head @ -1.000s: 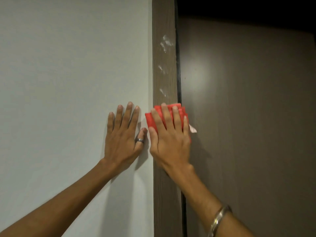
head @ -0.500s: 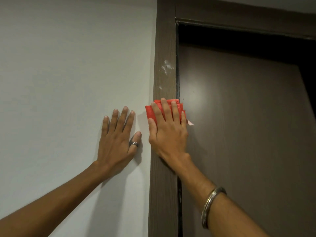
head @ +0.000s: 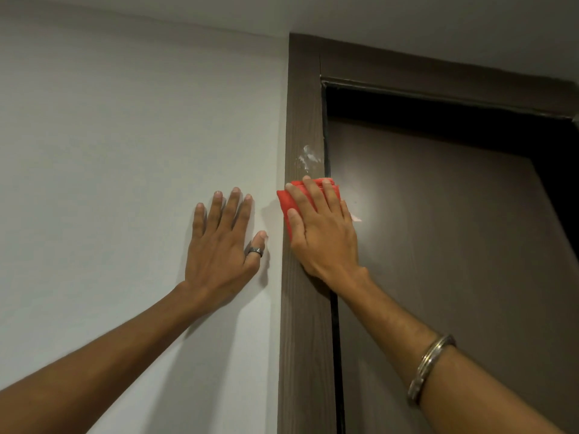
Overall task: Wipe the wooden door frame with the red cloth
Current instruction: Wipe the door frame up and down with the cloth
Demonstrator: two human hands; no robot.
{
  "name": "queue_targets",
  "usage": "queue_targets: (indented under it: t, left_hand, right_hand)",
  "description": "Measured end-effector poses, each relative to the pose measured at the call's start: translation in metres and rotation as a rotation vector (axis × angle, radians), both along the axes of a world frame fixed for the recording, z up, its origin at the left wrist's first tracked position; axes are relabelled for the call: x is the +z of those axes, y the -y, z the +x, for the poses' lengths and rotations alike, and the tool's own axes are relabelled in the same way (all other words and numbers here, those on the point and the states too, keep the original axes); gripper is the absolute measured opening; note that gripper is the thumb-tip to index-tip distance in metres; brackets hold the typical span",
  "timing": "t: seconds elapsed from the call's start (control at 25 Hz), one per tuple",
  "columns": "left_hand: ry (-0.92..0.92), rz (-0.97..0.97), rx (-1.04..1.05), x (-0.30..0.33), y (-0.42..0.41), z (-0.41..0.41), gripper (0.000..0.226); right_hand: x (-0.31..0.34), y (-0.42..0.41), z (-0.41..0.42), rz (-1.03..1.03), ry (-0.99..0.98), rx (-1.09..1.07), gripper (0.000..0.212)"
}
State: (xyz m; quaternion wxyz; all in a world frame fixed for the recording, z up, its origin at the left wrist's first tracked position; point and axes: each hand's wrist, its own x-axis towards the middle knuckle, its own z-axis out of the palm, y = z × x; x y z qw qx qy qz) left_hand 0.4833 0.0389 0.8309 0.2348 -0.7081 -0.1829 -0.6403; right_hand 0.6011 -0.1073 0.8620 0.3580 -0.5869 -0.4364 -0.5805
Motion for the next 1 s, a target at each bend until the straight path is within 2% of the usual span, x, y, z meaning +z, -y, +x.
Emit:
queue_targets:
  t: [0.12,0.32,0.76,1.0]
  left_hand:
    - [0.018,-0.007,-0.007,0.019,0.001,0.002,0.079]
    - [0.030,-0.028,0.031,0.049,0.002,0.002,0.080]
    - [0.042,-0.029,0.092,0.071,0.002,0.008,0.083]
    - [0.044,-0.036,0.084,0.072,0.003,0.007,0.082]
  right_hand:
    - [0.012,-0.004,-0.006,0.041,-0.060,-0.051,0.058]
    - [0.024,0.000,-0.004,-0.010,0.003,-0.029,0.057]
    - [0.107,-0.009,-0.004,0.069,0.037,-0.052,0.055]
    - [0.176,0.000,-0.017,0.014,-0.002,-0.040,0.056]
